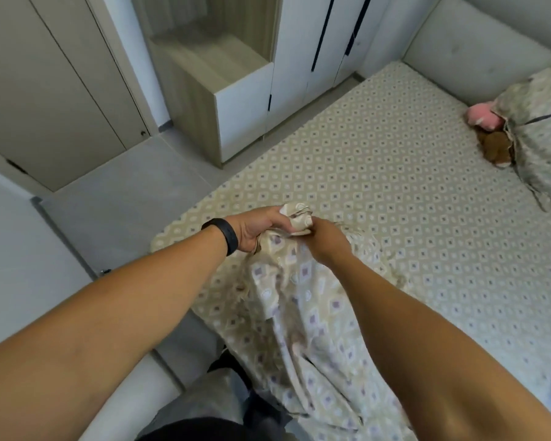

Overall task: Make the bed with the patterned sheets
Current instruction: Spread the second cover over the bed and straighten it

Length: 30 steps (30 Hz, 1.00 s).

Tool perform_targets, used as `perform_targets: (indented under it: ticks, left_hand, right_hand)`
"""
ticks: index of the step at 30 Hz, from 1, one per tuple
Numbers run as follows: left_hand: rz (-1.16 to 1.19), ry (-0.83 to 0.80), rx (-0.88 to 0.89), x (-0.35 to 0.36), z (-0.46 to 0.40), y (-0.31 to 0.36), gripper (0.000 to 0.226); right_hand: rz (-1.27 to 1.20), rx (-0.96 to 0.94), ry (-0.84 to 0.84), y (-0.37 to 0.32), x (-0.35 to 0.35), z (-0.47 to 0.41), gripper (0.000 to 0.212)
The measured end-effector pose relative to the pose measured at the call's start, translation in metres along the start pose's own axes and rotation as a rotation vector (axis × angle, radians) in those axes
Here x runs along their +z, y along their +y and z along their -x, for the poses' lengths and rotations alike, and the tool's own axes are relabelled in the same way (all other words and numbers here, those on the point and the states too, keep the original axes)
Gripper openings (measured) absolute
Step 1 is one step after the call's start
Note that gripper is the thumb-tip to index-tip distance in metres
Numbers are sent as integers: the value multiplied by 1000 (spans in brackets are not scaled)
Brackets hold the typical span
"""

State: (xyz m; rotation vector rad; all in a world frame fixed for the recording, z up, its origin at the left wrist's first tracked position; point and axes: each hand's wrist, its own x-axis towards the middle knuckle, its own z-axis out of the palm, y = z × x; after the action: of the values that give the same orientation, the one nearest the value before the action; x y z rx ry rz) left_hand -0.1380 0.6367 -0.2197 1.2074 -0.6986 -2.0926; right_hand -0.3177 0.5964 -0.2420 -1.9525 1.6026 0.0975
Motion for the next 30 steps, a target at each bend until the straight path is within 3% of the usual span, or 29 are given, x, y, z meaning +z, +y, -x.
perform_targets:
  ticks: [4, 8, 12, 15, 18, 19, 23, 25, 27, 28, 30]
  left_hand:
    - [87, 218, 160, -42, -4, 67, 41]
    - [152, 180, 382, -77, 4, 151, 45]
    - [190, 245, 540, -117, 16, 211, 51]
    - [68, 437, 517, -148, 15, 211, 53]
    - [43, 584, 421, -177, 1, 174, 37]
    - [48, 613, 392, -187, -4, 159, 37]
    - [-44, 578, 144, -202, -22, 99, 73]
    - [-183, 549, 7, -195, -30, 71, 60]
    - [-318, 529, -112, -192, -40, 42, 28]
    - [-379, 518, -150, -190, -43, 31, 27]
    - [-475, 462, -229, -178, -54, 10, 56]
  right_hand:
    - [-207, 24, 274, -70, -48, -54, 9]
    - [-368, -202, 549, -175, -122, -97, 7]
    - [-471, -388, 650, -226, -165, -121, 13]
    - [-409, -285, 442, -216, -156, -140, 34]
    - [-328, -112, 158, -182, -120, -146, 63]
    - [-324, -65, 78, -170, -104, -145, 61]
    - [-401, 167, -193, -113, -39, -113, 49]
    - [-354, 267, -288, -79, -10, -93, 48]
    - [-313, 330, -330, -50, 10, -74, 47]
    - [-304, 348, -334, -39, 17, -67, 47]
    - [-291, 384, -333, -14, 30, -45, 46]
